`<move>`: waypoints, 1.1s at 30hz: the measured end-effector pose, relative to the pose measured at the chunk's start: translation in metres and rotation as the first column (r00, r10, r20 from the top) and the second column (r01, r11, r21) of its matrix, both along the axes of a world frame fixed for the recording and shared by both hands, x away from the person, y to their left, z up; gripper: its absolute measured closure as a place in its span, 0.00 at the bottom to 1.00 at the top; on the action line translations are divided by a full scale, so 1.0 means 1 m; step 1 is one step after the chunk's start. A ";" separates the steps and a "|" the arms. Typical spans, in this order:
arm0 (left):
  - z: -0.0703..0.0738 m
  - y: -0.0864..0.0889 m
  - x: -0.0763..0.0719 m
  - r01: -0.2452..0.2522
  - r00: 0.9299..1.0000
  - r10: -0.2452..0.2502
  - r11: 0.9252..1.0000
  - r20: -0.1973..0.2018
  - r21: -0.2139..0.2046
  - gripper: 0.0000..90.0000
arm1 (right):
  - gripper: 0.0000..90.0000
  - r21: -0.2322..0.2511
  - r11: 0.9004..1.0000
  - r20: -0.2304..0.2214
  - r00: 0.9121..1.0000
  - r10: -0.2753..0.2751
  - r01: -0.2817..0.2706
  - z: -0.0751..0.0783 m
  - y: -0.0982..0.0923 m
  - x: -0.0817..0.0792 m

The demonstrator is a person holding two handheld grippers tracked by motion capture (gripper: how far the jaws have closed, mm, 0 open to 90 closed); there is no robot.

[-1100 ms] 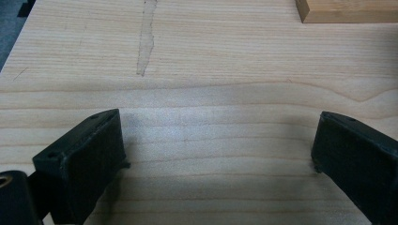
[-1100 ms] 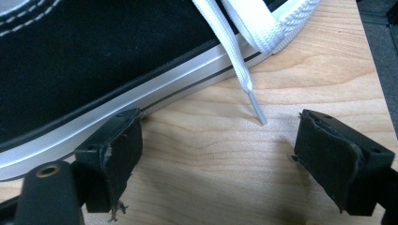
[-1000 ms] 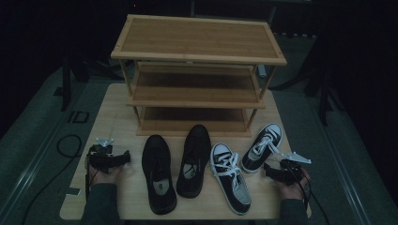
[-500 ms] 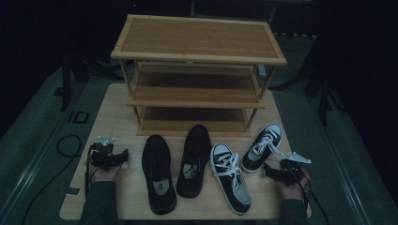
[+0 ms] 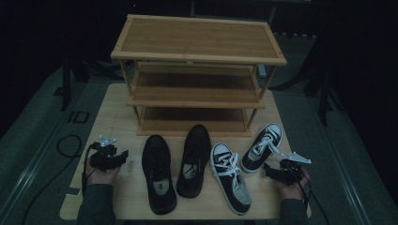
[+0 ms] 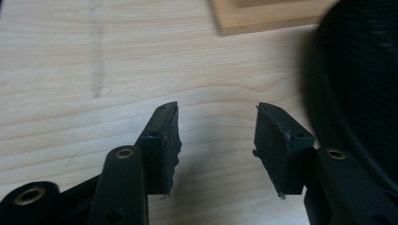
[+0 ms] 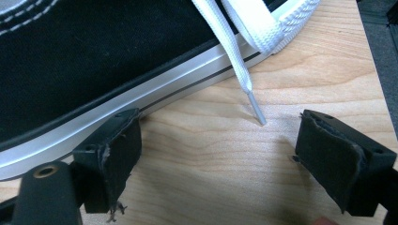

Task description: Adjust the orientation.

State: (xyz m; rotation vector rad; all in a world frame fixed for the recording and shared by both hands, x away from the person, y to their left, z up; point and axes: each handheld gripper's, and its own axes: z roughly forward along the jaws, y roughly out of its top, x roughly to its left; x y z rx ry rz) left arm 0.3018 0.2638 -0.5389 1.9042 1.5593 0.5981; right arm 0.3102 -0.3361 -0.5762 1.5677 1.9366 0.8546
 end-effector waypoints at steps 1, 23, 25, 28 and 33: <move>0.000 0.000 0.000 0.000 1.000 0.000 1.000 0.000 0.000 0.57 | 0.16 0.000 1.000 0.000 1.000 0.000 0.000 0.000 0.000 0.000; 0.054 -0.015 -0.006 0.224 0.974 -0.225 0.974 -0.034 -0.031 0.64 | 0.16 0.000 1.000 0.000 1.000 0.000 0.000 0.000 0.000 0.000; 0.057 -0.018 -0.007 0.238 0.970 -0.239 0.971 -0.035 -0.020 0.63 | 0.16 0.000 1.000 0.000 1.000 0.000 0.000 0.000 0.000 0.000; 0.062 -0.023 -0.007 0.272 0.961 -0.273 0.962 -0.035 -0.025 0.62 | 0.16 0.000 1.000 0.000 1.000 0.000 0.000 0.000 0.000 0.000; 0.069 -0.030 -0.009 0.310 0.950 -0.311 0.950 -0.035 -0.026 0.59 | 0.16 0.000 1.000 0.000 1.000 0.000 0.000 0.000 0.000 0.000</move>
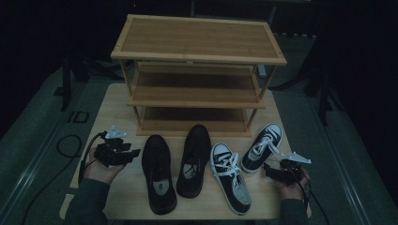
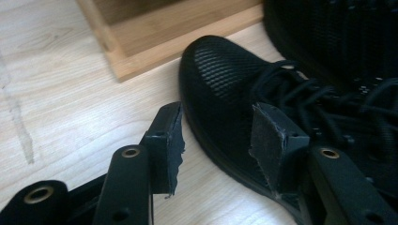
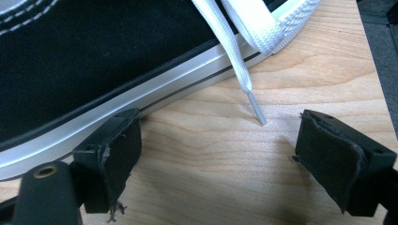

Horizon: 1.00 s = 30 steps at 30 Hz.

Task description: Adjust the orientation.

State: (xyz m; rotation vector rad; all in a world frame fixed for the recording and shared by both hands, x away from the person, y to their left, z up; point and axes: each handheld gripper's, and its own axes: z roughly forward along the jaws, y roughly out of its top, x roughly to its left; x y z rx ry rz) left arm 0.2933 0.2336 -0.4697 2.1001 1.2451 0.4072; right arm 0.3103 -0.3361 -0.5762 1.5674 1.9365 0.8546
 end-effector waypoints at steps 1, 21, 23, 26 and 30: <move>0.003 -0.004 -0.001 0.017 1.000 -0.017 1.000 0.001 0.009 0.59 | 0.16 0.000 1.000 0.000 1.000 0.000 0.000 0.000 0.000 0.000; 0.019 -0.031 -0.004 0.171 0.985 -0.171 0.983 -0.013 0.071 0.51 | 0.16 0.000 1.000 0.000 1.000 0.000 0.000 0.000 0.000 0.000; 0.019 -0.032 -0.004 0.181 0.983 -0.181 0.980 -0.018 0.076 0.51 | 0.16 0.000 1.000 0.000 1.000 0.000 0.000 0.000 0.000 0.000; 0.019 -0.035 -0.005 0.187 0.982 -0.186 0.979 -0.019 0.079 0.49 | 0.16 0.000 1.000 0.000 1.000 0.000 0.000 0.000 0.000 0.000; 0.020 -0.036 -0.007 0.190 0.982 -0.189 0.978 -0.017 0.081 0.47 | 0.16 0.000 1.000 0.000 1.000 0.000 0.000 0.000 0.000 0.000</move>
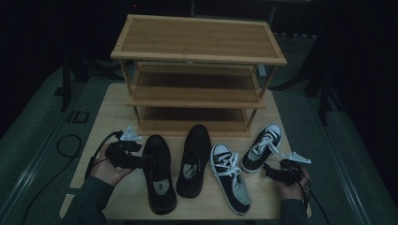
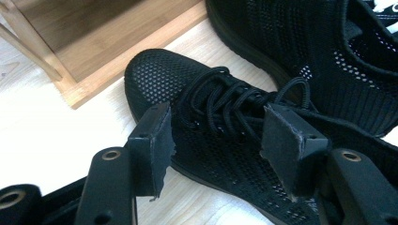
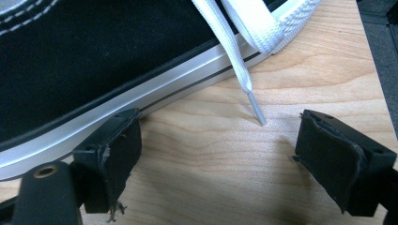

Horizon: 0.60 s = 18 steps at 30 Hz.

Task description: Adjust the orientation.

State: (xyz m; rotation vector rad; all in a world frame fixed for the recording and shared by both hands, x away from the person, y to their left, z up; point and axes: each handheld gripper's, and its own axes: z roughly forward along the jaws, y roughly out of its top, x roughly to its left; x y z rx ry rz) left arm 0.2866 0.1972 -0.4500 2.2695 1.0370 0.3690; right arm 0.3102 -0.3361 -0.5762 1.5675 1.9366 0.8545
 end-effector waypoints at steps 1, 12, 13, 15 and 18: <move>0.001 -0.002 -0.001 0.003 1.000 -0.003 1.000 0.002 0.000 0.47 | 0.16 0.000 1.000 0.000 1.000 0.000 0.000 0.000 0.000 0.000; 0.005 -0.011 -0.006 0.000 1.000 -0.001 1.000 0.028 0.023 0.37 | 0.16 0.000 1.000 0.000 1.000 0.000 0.000 0.000 0.000 0.000; 0.005 -0.011 -0.006 0.000 1.000 -0.001 1.000 0.028 0.023 0.37 | 0.16 0.000 1.000 0.000 1.000 0.000 0.000 0.000 0.000 0.000; 0.005 -0.014 -0.007 -0.006 1.000 0.005 1.000 0.031 0.029 0.32 | 0.16 0.000 1.000 0.000 1.000 0.000 0.000 0.000 0.000 0.000; 0.005 -0.018 -0.010 -0.013 0.999 0.011 0.999 0.043 0.040 0.29 | 0.16 0.000 1.000 0.000 1.000 0.000 0.000 0.000 0.000 0.000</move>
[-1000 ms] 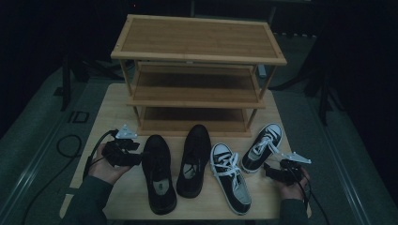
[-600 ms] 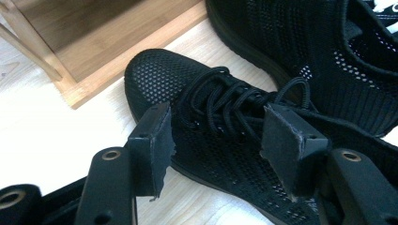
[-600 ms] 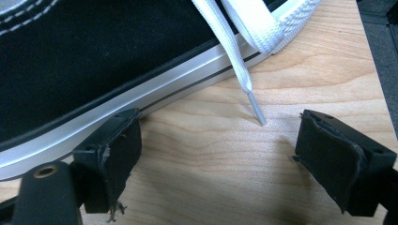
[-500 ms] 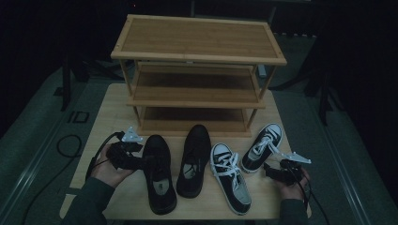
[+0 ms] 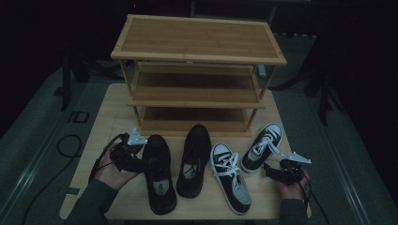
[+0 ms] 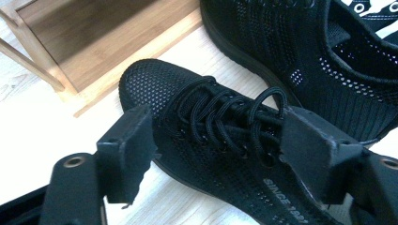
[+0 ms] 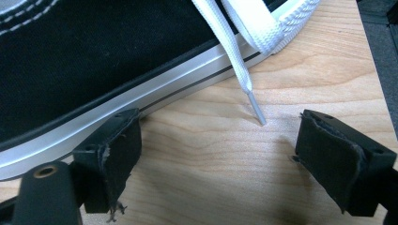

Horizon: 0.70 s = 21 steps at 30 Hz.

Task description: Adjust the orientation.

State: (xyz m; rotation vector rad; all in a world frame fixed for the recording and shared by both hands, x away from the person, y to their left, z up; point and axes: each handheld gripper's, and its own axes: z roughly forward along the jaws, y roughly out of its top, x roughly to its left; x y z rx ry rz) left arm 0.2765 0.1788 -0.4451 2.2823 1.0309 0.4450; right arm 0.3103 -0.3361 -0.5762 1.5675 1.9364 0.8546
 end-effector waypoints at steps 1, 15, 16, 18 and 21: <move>0.000 0.000 0.000 0.000 1.000 0.000 1.000 0.000 0.000 0.29 | 0.16 0.000 1.000 0.000 1.000 0.000 0.000 0.000 0.000 0.000; -0.013 -0.003 -0.002 0.012 0.998 -0.013 1.000 -0.057 -0.014 0.34 | 0.16 0.000 1.000 0.000 1.000 0.000 0.000 0.000 0.000 0.000; -0.014 -0.003 -0.003 0.012 0.998 -0.013 1.000 -0.062 -0.013 0.34 | 0.16 0.000 1.000 0.000 1.000 0.000 0.000 0.000 0.000 0.000; -0.015 -0.003 -0.004 0.014 0.998 -0.014 1.000 -0.066 -0.014 0.35 | 0.16 0.000 1.000 0.000 1.000 0.000 0.000 0.000 0.000 0.000; -0.023 -0.008 -0.008 0.034 0.995 -0.033 0.999 -0.089 0.013 0.36 | 0.16 0.000 1.000 0.000 1.000 0.000 0.000 0.000 0.000 0.000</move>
